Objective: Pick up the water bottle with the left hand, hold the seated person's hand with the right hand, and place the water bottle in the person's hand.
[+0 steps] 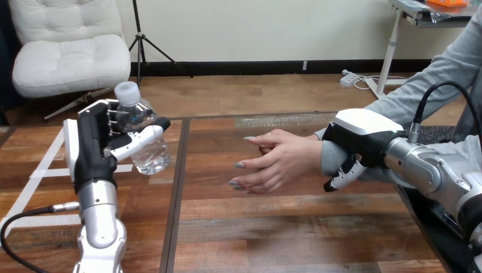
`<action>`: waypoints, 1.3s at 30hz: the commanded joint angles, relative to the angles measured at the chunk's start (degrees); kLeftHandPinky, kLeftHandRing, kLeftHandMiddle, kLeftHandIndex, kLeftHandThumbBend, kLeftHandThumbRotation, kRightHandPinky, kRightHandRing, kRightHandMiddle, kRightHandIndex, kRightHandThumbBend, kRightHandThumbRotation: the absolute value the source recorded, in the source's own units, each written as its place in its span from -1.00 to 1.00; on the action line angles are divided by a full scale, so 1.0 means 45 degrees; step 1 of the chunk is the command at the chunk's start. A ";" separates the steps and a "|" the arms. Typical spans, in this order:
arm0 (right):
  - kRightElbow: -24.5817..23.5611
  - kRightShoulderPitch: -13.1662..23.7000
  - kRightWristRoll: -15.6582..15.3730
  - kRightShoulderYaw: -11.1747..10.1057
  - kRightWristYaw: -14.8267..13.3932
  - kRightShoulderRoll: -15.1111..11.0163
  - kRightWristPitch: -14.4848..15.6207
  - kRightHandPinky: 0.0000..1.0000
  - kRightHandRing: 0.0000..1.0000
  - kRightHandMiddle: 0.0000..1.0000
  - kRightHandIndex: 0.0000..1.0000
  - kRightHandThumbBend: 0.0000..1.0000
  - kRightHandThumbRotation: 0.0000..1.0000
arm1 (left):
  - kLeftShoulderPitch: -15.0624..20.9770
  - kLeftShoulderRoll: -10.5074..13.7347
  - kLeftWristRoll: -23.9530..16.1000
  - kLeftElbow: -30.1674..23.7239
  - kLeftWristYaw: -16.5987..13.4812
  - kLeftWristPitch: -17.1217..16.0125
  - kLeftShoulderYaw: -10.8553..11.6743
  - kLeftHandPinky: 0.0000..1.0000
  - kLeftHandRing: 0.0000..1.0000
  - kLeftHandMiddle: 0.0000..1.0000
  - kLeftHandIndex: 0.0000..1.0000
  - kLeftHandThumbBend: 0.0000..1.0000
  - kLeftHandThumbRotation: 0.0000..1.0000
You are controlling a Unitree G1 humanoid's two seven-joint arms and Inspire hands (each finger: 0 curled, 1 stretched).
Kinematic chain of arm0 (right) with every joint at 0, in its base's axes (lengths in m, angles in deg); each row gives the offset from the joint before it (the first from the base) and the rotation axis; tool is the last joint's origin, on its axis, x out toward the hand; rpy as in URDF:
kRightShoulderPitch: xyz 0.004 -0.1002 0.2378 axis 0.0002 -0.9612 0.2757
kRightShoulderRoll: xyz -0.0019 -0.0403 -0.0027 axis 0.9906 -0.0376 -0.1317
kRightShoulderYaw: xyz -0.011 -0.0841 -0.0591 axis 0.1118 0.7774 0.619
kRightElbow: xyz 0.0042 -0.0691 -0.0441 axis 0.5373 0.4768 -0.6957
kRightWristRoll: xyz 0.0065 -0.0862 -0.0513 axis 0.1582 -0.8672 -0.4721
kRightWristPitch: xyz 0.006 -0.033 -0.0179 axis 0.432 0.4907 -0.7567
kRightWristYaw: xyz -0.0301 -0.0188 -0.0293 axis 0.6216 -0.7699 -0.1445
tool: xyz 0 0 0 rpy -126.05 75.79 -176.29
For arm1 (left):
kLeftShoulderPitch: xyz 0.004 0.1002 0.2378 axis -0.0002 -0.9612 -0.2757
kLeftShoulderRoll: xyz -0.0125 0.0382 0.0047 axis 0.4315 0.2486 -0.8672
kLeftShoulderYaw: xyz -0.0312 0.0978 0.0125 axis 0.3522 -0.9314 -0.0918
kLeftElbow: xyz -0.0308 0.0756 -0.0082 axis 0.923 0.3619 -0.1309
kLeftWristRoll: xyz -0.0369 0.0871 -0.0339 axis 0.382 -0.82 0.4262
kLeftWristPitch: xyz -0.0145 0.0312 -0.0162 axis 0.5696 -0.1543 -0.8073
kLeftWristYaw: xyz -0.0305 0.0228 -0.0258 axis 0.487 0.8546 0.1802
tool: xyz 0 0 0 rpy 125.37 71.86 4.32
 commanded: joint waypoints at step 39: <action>-0.1057 0.0616 0.0316 -0.0483 -0.0380 0.0040 -0.0014 -0.57 -0.50 -0.41 -0.40 0.43 -1.00 | 0.1137 -0.0828 0.0108 -0.0429 0.0789 -0.0585 -0.1132 -0.35 -0.29 -0.19 -0.17 0.42 -1.00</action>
